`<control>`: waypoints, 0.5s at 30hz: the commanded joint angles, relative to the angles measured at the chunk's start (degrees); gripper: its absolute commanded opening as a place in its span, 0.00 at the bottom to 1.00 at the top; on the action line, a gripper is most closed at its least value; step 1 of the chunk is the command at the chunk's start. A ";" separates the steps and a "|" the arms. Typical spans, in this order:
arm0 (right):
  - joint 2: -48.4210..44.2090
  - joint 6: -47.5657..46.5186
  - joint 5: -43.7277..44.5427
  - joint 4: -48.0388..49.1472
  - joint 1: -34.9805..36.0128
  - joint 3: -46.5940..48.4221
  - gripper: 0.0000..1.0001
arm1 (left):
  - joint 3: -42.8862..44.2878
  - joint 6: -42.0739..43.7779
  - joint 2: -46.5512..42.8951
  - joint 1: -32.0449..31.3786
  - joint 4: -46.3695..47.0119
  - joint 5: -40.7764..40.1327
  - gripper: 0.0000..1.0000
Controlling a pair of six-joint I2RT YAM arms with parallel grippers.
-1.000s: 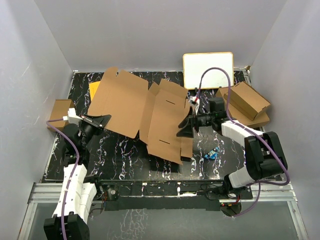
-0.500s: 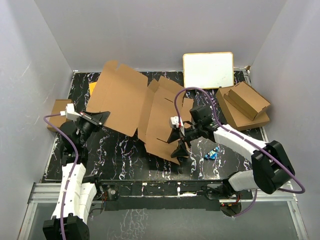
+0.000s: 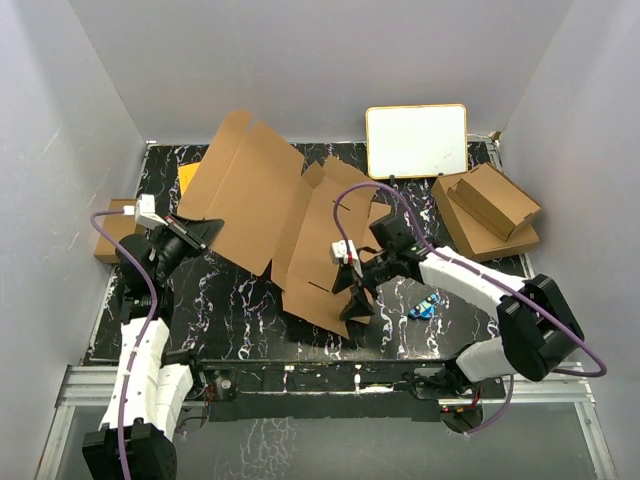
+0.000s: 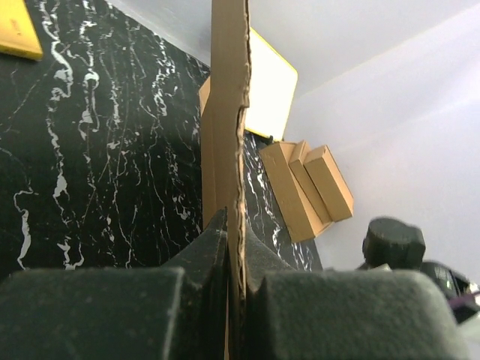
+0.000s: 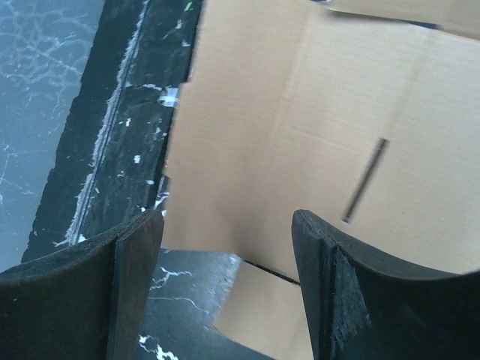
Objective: Fold the paper box
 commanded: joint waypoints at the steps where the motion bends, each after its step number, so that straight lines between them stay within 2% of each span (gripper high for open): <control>1: -0.26 -2.31 -6.20 -1.48 -7.39 5.17 0.75 | 3.31 3.22 0.27 0.12 6.70 6.61 0.00; 5: -1.89 0.44 -6.80 -1.14 -17.06 6.90 0.76 | 6.20 7.12 1.35 0.16 9.94 10.61 0.00; 9: -1.72 6.05 -3.41 5.85 -25.42 9.00 0.79 | 11.27 12.38 3.97 0.16 9.16 14.21 0.00; 13: 3.39 10.47 -7.04 8.96 -33.84 16.42 0.81 | 16.80 16.39 6.97 0.16 8.33 18.82 0.00; 15: 5.99 10.48 -6.20 8.88 -36.97 20.73 0.83 | 18.95 19.12 7.59 0.16 7.29 20.66 0.00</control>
